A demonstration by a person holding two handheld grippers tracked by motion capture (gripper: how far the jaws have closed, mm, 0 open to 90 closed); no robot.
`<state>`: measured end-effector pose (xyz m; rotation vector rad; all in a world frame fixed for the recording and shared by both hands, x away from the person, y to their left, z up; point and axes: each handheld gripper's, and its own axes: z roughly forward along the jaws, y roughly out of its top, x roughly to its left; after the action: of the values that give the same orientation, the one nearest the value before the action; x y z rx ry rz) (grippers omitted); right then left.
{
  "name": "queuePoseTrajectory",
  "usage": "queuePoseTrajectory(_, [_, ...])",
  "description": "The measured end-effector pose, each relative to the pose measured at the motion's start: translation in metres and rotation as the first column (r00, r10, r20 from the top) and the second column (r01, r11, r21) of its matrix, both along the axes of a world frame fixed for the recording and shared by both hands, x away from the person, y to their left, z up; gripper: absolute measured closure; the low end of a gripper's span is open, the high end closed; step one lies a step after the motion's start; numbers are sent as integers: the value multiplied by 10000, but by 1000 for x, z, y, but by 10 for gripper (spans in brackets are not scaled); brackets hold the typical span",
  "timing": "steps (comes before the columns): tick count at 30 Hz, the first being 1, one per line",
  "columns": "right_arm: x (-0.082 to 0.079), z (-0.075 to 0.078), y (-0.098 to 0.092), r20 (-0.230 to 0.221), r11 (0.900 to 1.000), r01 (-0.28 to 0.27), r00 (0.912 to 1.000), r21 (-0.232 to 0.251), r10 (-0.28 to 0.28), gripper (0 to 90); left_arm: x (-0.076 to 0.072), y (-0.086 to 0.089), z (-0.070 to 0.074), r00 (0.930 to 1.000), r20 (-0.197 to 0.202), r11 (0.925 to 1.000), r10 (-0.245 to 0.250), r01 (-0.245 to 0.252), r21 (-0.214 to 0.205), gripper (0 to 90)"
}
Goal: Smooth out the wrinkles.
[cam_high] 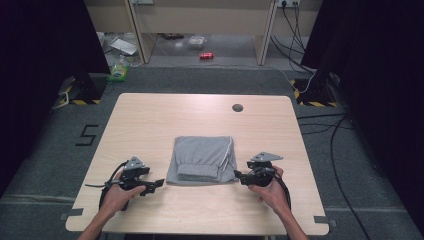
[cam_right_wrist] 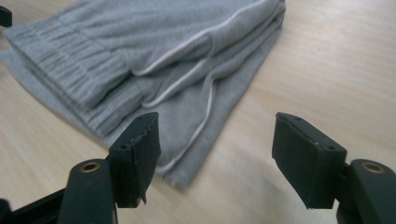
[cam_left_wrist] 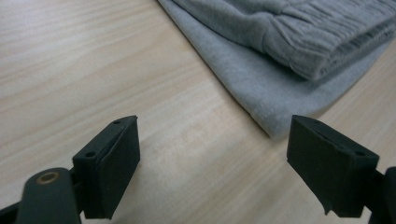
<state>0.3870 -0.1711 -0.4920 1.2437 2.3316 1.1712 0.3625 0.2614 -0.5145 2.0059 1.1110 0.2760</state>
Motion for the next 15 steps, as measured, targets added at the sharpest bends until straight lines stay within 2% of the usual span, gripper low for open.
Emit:
queuePoseTrajectory(2, [-5,-2,-1,-158,10000,3,9999,-90,-4,310,-5,-2,-2,9999,46,9999,-115,114,122,167])
queuePoseTrajectory(5, [-12,-5,-1,-123,9992,-94,9999,-395,90,294,-12,-4,-4,9996,136,9993,-255,251,288,165])
queuePoseTrajectory(7, [-17,-6,-2,-140,9986,-150,9998,-500,143,293,-17,-6,-4,9991,258,9980,-350,336,542,163])
queuePoseTrajectory(9, [-22,-7,-2,-209,9983,-172,9997,-548,161,285,-21,-6,-4,9987,329,9974,-395,375,610,164])
queuePoseTrajectory(12, [-30,-8,-2,-125,9960,-209,9997,-868,199,263,-28,-7,-5,9982,415,9970,-442,414,662,163])
queuePoseTrajectory(15, [-37,-9,-3,-174,9956,-255,9996,-906,240,260,-33,-7,-5,9977,467,9961,-496,459,759,163])
